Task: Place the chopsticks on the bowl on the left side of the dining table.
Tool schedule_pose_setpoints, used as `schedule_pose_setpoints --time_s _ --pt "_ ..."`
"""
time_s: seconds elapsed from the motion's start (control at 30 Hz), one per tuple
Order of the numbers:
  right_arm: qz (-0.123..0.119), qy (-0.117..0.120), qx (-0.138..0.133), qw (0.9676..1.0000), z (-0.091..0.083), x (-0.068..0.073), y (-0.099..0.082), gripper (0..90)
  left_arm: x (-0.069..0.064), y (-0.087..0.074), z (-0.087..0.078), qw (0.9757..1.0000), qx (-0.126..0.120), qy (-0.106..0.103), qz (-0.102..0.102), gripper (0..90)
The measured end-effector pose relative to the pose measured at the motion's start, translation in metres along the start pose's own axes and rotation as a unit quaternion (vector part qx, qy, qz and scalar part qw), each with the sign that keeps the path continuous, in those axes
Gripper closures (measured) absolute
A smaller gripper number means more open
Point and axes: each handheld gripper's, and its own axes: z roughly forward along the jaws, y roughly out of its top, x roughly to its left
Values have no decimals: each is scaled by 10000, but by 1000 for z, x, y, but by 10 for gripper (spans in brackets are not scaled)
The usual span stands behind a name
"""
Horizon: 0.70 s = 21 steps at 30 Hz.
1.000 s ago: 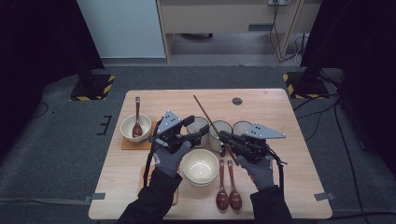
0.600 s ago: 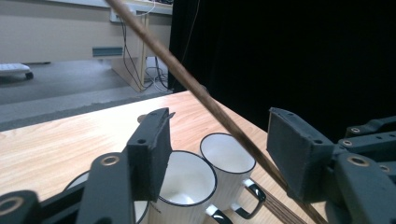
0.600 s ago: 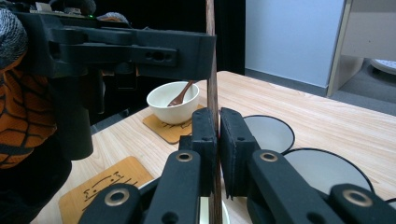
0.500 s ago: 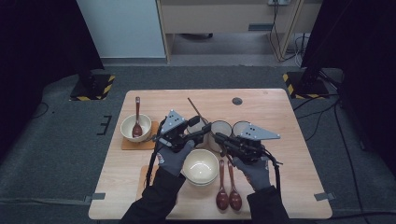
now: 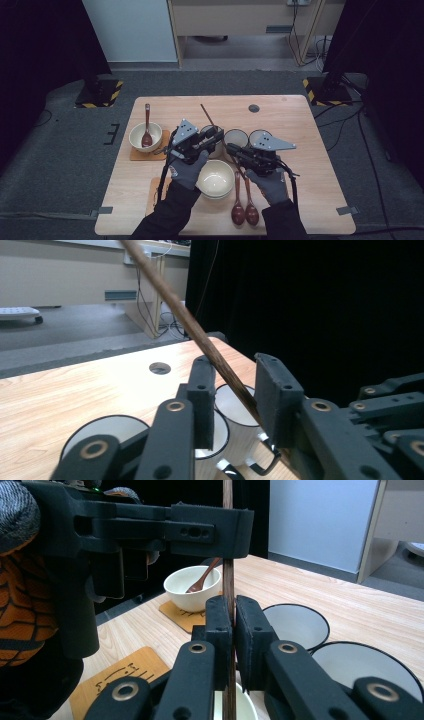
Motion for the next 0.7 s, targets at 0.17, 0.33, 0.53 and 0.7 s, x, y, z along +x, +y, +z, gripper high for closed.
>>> schedule_pose_setpoints --time_s 0.17,0.33,0.53,0.7 --pt "4 6 22 10000 3 1 -1 850 -4 1 -1 9999 -38 -91 21 747" --pt "-1 57 8 10000 5 2 -2 850 -9 1 -2 9995 -116 -277 42 798" --pt "-12 105 -21 9999 7 4 -2 850 -14 1 -4 9991 -150 -399 89 834" --pt "44 119 -27 9999 7 3 -5 849 -13 -1 -3 9991 -88 -399 109 837"
